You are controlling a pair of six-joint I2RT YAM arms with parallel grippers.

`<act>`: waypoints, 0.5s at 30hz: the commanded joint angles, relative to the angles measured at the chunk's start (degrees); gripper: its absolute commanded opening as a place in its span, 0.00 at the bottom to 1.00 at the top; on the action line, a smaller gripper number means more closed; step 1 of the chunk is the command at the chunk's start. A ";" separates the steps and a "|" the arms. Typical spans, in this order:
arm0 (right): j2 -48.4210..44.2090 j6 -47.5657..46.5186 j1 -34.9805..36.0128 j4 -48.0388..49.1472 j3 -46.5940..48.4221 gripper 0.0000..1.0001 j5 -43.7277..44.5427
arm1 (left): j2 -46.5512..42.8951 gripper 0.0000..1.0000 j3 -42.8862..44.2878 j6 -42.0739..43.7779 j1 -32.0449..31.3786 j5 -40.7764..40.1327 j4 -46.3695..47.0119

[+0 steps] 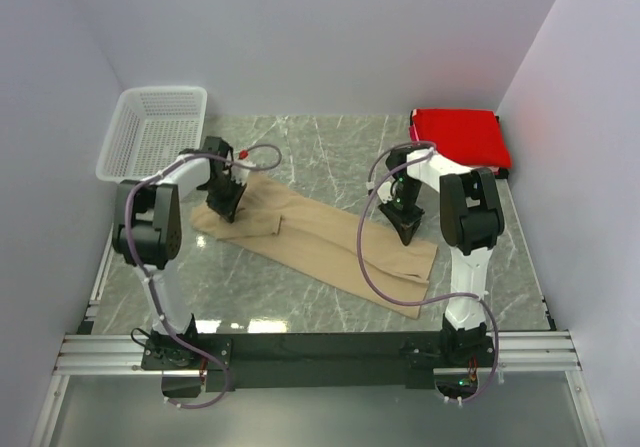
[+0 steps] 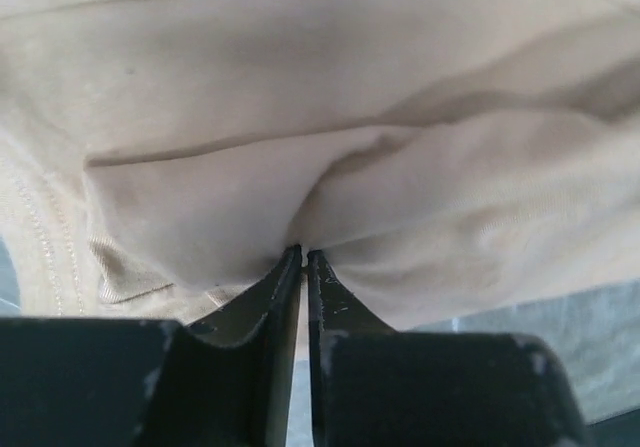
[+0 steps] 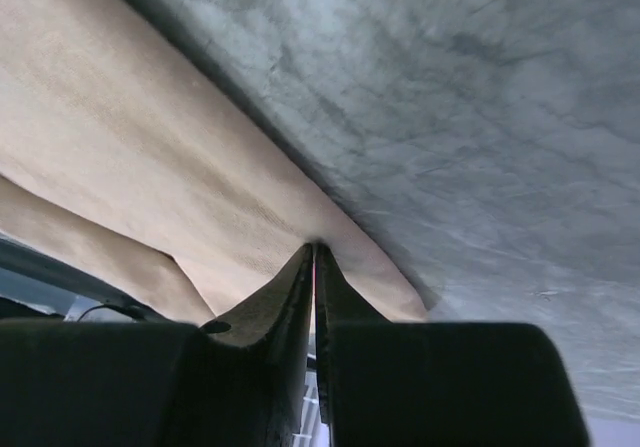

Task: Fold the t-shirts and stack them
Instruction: Fold the tshirt

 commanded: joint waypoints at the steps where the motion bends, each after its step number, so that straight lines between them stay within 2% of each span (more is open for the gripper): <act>1: -0.45 -0.79 1.15 -0.94 -1.53 0.10 -0.12 | 9.88 0.13 8.76 -1.37 -0.86 -4.28 5.45; 4: -1.59 -1.49 2.56 -2.16 -2.85 0.10 -4.42 | 19.37 0.13 22.20 -1.72 -1.91 -3.41 6.15; 6: -3.78 -2.81 3.53 -2.78 -3.82 0.12 -8.90 | 25.26 0.18 32.89 -1.55 -2.44 -1.91 7.90; 9: -6.25 -4.22 4.59 -3.57 -3.30 0.15 -12.51 | 30.02 0.32 46.11 -2.07 -2.97 2.13 9.05; 12: -8.00 -4.22 4.15 -2.61 -1.80 0.15 -10.60 | 27.84 0.38 48.35 -3.13 -2.88 5.56 13.25; 15: -9.15 -4.22 3.71 -0.85 0.22 0.15 -9.45 | 20.03 0.41 40.45 -4.18 -2.88 5.65 18.09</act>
